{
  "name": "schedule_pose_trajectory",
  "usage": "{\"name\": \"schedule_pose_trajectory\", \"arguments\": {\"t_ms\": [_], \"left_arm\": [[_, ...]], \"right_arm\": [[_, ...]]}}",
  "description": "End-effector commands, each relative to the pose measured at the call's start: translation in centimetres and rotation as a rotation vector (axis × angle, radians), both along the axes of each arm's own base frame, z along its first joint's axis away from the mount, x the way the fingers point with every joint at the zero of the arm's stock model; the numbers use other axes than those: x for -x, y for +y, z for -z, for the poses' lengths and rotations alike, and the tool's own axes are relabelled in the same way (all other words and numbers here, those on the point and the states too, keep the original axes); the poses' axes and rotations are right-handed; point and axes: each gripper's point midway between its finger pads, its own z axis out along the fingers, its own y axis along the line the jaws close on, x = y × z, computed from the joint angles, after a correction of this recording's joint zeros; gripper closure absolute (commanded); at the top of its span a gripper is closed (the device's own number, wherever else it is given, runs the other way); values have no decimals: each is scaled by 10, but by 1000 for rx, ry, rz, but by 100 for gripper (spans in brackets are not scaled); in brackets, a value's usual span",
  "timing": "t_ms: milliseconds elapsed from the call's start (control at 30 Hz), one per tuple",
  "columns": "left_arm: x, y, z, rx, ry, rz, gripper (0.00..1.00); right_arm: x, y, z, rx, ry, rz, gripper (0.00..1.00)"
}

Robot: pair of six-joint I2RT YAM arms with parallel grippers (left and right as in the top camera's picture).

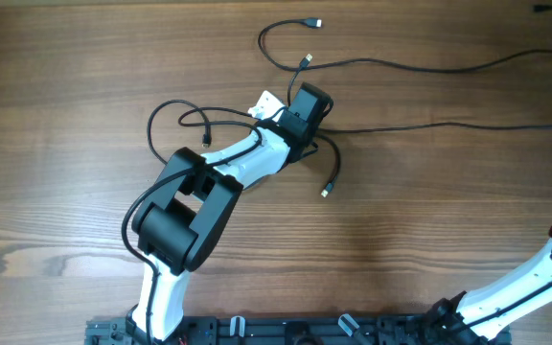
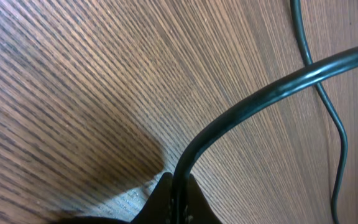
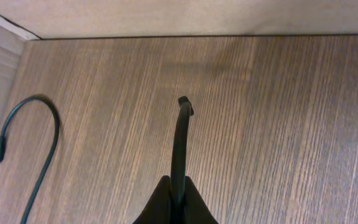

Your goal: Untangle cables

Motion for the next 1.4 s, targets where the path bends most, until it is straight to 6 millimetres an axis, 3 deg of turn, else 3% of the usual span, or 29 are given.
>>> {"name": "schedule_pose_trajectory", "arguments": {"t_ms": [0, 100, 233, 433, 467, 500, 533, 567, 600, 767, 867, 1000, 1167, 1367], "left_arm": [[1, 5, 9, -17, 19, -5, 96], [7, -3, 11, 18, 50, 29, 96], [17, -7, 16, 37, 101, 60, 85], [23, -4, 20, 21, 130, 60, 79], [23, -4, 20, 21, 130, 60, 79], [23, -4, 21, 20, 130, 61, 79], [23, -4, 21, 20, 131, 61, 79], [23, -3, 21, 18, 133, 60, 79], [24, -3, 22, 16, 136, 60, 79], [26, -1, 23, 9, 147, 60, 80], [25, 1, 23, -8, 140, 82, 84], [21, 5, 19, -31, 126, 155, 87], [20, 6, 19, -7, 140, 162, 78], [23, 3, 19, -7, 142, 186, 79]], "right_arm": [[6, -15, 17, 29, 37, 21, 96], [3, -18, 22, 35, 29, 22, 96], [-1, -23, 20, 56, 8, 22, 96], [-2, -24, 19, 63, 2, 22, 95], [-2, -24, 19, 62, 2, 22, 87], [-2, -24, 19, 62, 2, 21, 68], [-2, -24, 19, 61, 3, 21, 34], [-2, -23, 19, 60, 4, 21, 11], [-2, -23, 20, 59, 6, 22, 0], [-3, -18, 23, 35, 7, 0, 1], [-14, -8, 22, 21, -7, -106, 0], [-13, 1, 15, 28, 29, -190, 0], [9, 15, 22, -17, 145, -255, 0], [37, 27, 33, -151, 179, -234, 0]]}}
